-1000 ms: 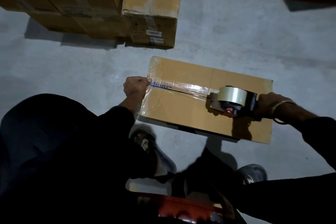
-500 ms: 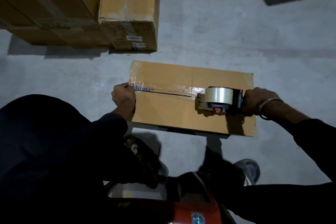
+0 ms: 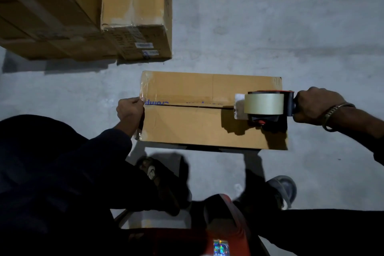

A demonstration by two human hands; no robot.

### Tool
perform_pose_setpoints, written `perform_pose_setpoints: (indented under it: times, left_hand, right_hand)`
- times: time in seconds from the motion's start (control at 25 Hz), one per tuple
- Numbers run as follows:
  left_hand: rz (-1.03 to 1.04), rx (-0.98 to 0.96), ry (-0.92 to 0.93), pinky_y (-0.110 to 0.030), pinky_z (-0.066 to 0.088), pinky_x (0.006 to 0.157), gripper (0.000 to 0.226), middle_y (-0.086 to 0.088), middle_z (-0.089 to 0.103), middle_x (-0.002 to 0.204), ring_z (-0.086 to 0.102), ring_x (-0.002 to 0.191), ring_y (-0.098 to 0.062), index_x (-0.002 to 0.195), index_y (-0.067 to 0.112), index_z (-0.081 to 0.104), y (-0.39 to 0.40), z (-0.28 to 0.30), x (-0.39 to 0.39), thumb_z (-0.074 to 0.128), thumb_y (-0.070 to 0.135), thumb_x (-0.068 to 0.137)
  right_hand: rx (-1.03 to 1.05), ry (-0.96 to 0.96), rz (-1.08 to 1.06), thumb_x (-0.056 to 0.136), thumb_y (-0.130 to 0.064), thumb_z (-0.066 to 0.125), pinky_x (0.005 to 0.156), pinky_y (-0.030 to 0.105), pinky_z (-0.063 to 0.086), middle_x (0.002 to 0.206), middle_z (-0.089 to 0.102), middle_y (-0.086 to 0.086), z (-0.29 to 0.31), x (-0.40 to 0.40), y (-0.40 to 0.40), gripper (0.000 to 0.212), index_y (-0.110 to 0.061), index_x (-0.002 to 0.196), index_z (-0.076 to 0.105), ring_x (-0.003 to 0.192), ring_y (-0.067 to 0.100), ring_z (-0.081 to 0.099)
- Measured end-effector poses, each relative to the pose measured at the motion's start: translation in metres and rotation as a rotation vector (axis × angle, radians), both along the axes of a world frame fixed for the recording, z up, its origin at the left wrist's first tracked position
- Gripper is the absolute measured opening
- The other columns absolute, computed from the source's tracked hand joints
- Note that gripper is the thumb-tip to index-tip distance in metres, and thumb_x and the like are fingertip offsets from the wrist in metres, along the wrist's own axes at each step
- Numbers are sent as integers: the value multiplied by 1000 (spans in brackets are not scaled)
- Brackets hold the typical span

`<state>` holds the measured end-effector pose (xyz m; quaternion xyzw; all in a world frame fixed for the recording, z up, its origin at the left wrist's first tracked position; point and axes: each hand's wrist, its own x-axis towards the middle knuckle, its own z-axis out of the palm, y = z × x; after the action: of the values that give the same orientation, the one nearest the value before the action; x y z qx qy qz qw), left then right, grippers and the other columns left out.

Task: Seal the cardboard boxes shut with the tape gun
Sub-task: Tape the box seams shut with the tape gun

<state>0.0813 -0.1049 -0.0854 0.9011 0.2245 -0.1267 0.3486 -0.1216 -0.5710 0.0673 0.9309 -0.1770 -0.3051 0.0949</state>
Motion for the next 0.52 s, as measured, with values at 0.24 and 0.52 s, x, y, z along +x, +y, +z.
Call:
perform_pose_setpoints:
  times: [0.24,0.52]
  left_hand:
    - [-26,-54,2,-41,56,100,35,-10,79,112,72,107,-32,116,21,80,6,-3,5,79,41,87]
    - [42,-81,13,-44,61,93,39,-8,80,101,76,95,-31,112,24,81,11,-17,10,82,46,80]
  right_hand:
    - [-46,18,-12,82,-39,67,67,31,46,87,56,8,-14,-3,-14,24,-24,100,71,92,35,69]
    - [-80,108,-145,83,-39,66,72,32,45,112,66,14,-35,-31,-71,33,-20,110,68,100,35,67]
